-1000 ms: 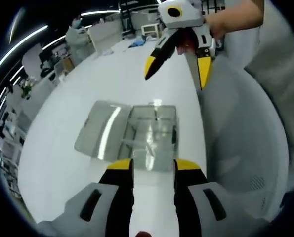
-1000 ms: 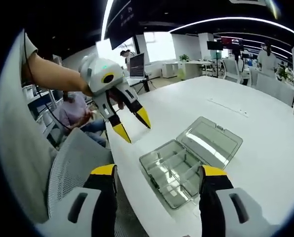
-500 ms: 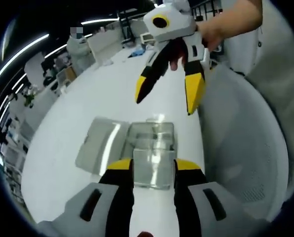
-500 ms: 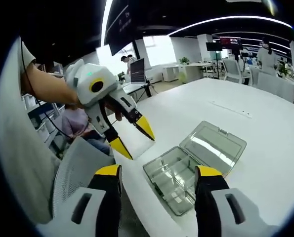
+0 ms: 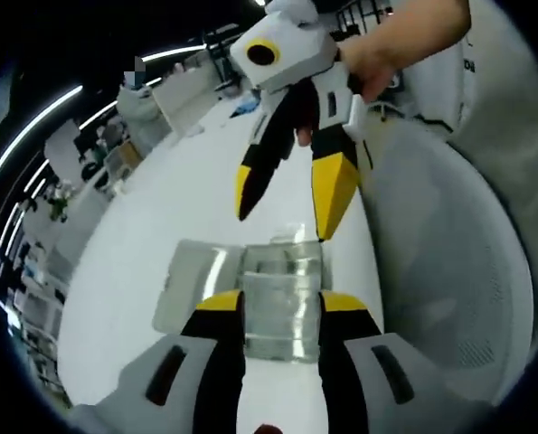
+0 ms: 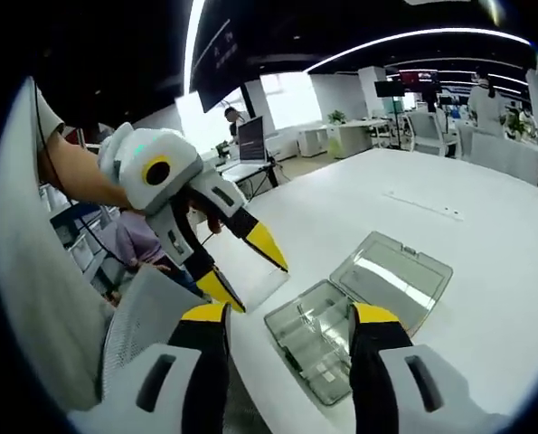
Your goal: Insert the divider into the dual guide fixture by aligning both edges with the guide slots and pushing it downward to the bottom, including one-sided entry, uneven engagement, binding, and posture correction.
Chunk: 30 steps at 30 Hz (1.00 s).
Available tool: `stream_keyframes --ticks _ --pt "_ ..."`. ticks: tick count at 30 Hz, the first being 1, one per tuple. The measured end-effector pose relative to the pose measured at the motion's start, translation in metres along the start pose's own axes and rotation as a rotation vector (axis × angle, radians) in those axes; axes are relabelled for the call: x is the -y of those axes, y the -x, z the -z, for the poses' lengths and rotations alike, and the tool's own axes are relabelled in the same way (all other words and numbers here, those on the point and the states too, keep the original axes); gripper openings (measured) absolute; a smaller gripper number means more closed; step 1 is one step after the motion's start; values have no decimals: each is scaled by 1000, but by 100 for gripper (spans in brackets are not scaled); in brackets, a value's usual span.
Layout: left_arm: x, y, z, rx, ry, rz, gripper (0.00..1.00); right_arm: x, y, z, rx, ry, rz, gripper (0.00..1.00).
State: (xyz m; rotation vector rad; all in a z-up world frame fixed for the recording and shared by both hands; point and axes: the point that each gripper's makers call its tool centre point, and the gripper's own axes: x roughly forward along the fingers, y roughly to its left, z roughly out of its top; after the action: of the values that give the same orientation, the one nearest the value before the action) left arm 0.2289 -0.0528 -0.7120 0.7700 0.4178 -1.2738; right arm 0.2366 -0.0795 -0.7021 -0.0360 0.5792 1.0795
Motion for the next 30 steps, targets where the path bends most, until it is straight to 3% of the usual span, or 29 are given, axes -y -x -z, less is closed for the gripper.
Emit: stream_keyframes --ticks 6,12,30 --pt "-4 -1 -2 4 -17 -16 28 2 1 -6 29 -42 -6 47" --pt "-5 1 -10 -13 -101 -36 28 5 5 -9 48 -76 -1 44" --pt "-18 3 -24 12 -151 -101 28 3 3 -29 102 -170 -31 32"
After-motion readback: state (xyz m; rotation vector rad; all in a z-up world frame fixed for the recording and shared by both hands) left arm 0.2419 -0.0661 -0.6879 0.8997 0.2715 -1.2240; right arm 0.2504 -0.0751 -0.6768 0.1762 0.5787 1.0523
